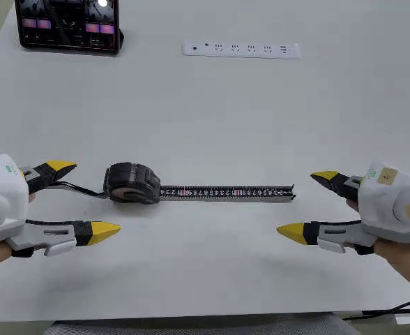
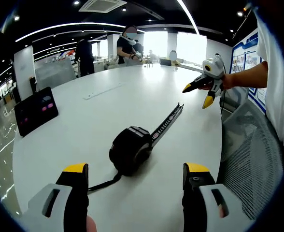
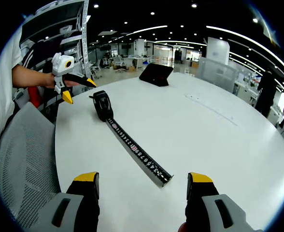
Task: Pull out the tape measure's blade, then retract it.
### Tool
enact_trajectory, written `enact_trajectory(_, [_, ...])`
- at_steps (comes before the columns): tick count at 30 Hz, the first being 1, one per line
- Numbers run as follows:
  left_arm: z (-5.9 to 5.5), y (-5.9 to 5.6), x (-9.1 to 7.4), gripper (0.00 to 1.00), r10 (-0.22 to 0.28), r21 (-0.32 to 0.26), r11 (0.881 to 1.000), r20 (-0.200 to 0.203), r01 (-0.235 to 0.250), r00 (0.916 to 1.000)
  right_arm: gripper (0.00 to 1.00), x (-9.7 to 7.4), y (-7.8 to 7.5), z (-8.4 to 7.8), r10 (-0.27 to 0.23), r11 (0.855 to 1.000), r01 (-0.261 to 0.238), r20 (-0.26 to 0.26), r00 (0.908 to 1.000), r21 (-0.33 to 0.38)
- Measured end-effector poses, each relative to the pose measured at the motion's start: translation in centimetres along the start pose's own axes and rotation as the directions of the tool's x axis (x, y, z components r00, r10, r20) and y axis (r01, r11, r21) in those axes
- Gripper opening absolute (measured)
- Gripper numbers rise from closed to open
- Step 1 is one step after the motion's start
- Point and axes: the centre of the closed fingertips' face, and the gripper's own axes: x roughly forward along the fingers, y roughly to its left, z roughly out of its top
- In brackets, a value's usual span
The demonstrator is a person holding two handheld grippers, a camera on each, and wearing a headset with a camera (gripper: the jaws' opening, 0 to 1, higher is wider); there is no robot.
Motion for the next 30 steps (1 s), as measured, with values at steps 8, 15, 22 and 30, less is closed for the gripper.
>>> enact_trajectory(8, [-1.0, -0.3, -0.9, 0.79, 0.017, -0.055, 0.998, -0.002, -0.017, 0.9999, 0.76, -0.4, 0.2, -0.9, -0.015, 1.0, 0.015, 0.003, 0.9999, 0.008])
enact_trajectory(15, [-2.0, -1.0, -1.5, 0.8, 0.021, -0.083, 0.996, -0.01, -0.022, 0.9997, 0.79, -0.6, 0.5, -1.6, -0.012, 1.0, 0.012, -0.002, 0.9999, 0.02])
enact_trajectory(22, [-2.9, -1.5, -1.8, 0.81, 0.029, -0.107, 0.994, -0.016, -0.031, 0.9994, 0.84, -0.8, 1.2, -2.2, -0.03, 0.999, 0.03, 0.005, 0.9995, 0.027])
enact_trajectory(30, [-4.0, -2.0, -2.4, 0.82, 0.047, -0.156, 0.986, -0.017, -0.05, 0.9987, 0.86, -1.0, 1.9, -2.8, -0.042, 0.998, 0.041, 0.01, 0.9991, 0.045])
